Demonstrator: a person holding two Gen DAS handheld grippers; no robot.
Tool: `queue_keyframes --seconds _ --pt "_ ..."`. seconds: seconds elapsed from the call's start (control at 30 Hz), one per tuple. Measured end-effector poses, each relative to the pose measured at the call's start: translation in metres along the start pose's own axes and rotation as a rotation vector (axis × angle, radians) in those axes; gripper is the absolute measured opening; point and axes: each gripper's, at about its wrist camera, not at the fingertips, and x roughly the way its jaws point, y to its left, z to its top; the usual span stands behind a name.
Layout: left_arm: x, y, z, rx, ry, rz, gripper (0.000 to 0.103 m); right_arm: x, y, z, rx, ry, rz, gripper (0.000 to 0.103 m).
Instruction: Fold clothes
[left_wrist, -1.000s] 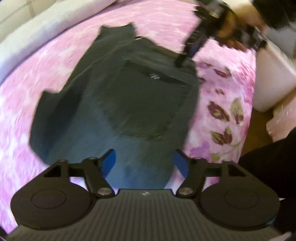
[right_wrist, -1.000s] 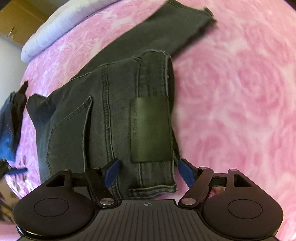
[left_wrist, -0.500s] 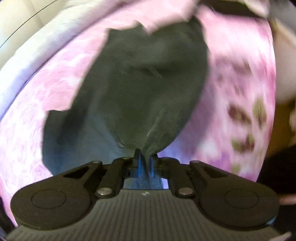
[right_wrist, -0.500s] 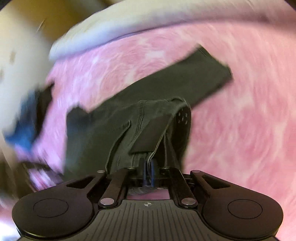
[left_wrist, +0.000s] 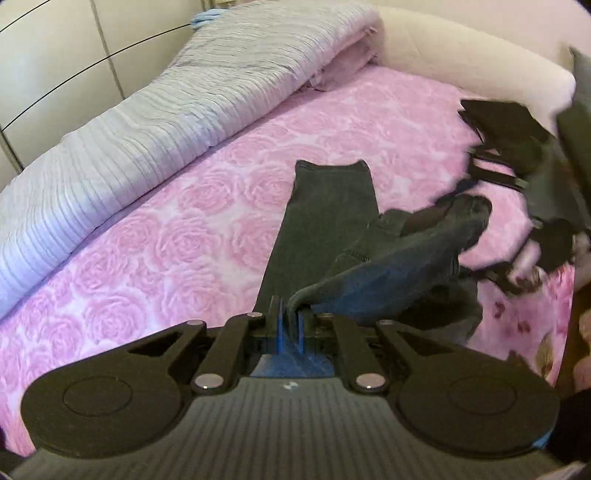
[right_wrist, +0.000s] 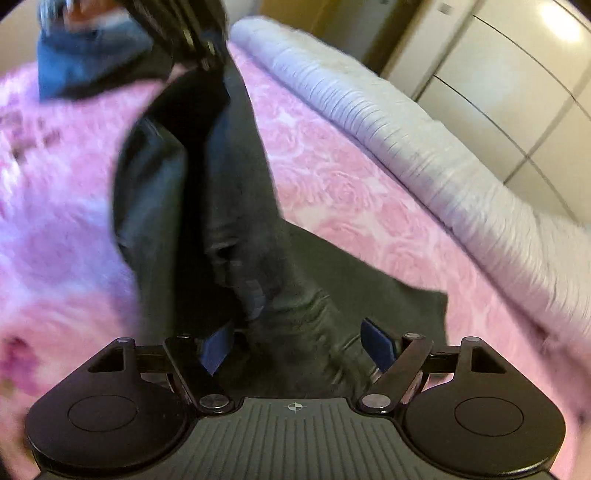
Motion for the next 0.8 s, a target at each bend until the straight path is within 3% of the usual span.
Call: queue_keyframes --seconds 0.03,0.07,0.1,0.17,0.23,0.33,0.43,0.57,0.6,0.7,0.8 --pt "0.001 -0.002 -0.003 0.007 0.005 0.000 0.007 0.007 0.003 0.004 -0.047 -0.004 -0.016 0.065" --pt "0.001 -0.008 -0.009 0.009 0.011 0.014 0.009 0.014 0.006 0.008 -0.092 -0.008 -0.032 0.019" --pt "0.001 -0.014 -0.015 0.010 0.017 0.031 0.013 0.010 0.001 0.012 -0.085 -0.010 -0.033 0.004" --pt "0.000 -0.025 -0.027 -0.006 0.029 0.068 0.023 0.002 -0.008 0.018 -0.071 -0.014 -0.037 0.004" --pt "-0.002 -0.037 -0.039 -0.041 0.042 0.108 0.050 -0.006 -0.018 0.025 -0.057 -0.019 -0.041 0.001" --pt "-0.006 -0.059 -0.057 -0.077 0.058 0.170 0.064 -0.036 -0.026 0.038 -0.027 -0.047 -0.060 0.001" --pt "-0.005 -0.080 -0.061 -0.092 0.053 0.207 0.065 -0.070 -0.023 0.053 -0.029 -0.085 -0.079 0.001" --pt "-0.018 -0.108 -0.047 -0.006 -0.025 0.265 0.063 -0.106 -0.037 0.065 0.043 -0.103 -0.115 0.001" --pt "-0.022 -0.114 -0.043 0.004 -0.045 0.269 0.058 -0.116 -0.045 0.065 0.078 -0.104 -0.126 0.001" --pt "-0.039 -0.125 -0.031 0.003 -0.102 0.286 0.057 -0.146 -0.068 0.069 0.180 -0.113 -0.156 0.001" --pt "-0.048 -0.131 -0.017 -0.028 -0.152 0.310 0.057 -0.178 -0.079 0.083 0.165 -0.132 -0.183 0.001"
